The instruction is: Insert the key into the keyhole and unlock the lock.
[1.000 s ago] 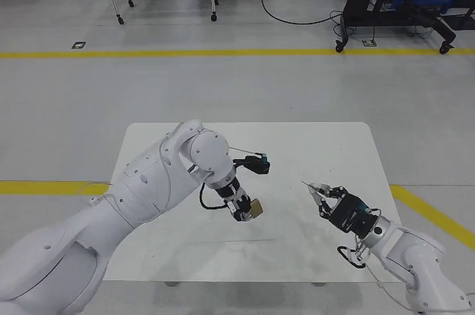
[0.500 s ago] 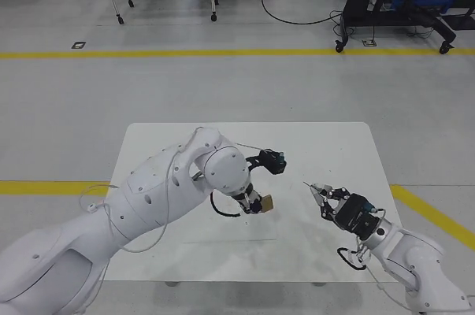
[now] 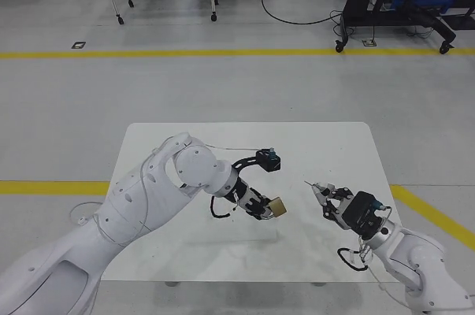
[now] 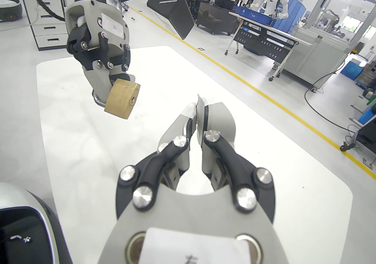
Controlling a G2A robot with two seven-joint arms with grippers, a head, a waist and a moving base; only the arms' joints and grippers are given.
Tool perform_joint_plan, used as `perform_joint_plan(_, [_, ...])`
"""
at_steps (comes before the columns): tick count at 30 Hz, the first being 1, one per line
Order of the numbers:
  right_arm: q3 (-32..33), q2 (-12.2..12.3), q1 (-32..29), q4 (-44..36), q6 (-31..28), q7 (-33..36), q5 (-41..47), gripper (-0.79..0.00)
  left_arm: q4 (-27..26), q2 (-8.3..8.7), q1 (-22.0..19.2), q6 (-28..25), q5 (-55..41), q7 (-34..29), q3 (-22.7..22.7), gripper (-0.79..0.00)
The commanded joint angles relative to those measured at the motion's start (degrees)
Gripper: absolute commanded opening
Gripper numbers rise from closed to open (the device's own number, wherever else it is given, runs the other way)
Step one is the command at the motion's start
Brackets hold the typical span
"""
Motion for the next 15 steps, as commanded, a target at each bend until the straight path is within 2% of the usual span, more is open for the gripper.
perform_joint_plan(1, [-0.3, -0.1, -0.1, -0.4, 0.2, 0.2, 0.6, -0.785, -1.4, -0.03, 0.7, 0.9, 3.6, -0.5, 1.4, -0.785])
perform_joint_plan(8, [-2.2, 0.0, 0.8, -2.6, -3.7, 4.9, -0.4, -0.785, -5.5, -0.34, -0.6, 3.7, 11.4, -1.8, 2.9, -0.785])
perform_joint_plan(15, [-4.0, 0.1, 2.0, -2.4, -6.9, 7.7, -0.3, -0.785, -5.7, -1.62, -2.5, 3.5, 14.4, -3.9, 5.0, -0.785])
